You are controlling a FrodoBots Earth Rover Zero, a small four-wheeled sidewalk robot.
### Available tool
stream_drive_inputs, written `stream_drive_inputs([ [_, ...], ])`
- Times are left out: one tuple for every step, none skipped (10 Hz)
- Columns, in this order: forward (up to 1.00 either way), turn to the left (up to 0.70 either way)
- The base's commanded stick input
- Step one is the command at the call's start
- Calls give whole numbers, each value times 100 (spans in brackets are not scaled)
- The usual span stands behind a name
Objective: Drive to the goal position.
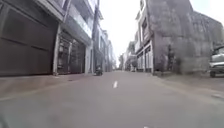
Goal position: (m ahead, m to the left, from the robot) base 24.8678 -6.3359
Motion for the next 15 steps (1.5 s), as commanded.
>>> stream_drive_inputs([
  [85,0],
  [85,0],
  [85,0],
  [85,0],
  [85,0],
  [85,0],
  [85,0],
  [85,0],
  [85,-2],
  [85,-12],
  [85,-34],
  [85,-26],
  [85,-11],
  [85,-4],
  [85,0],
])
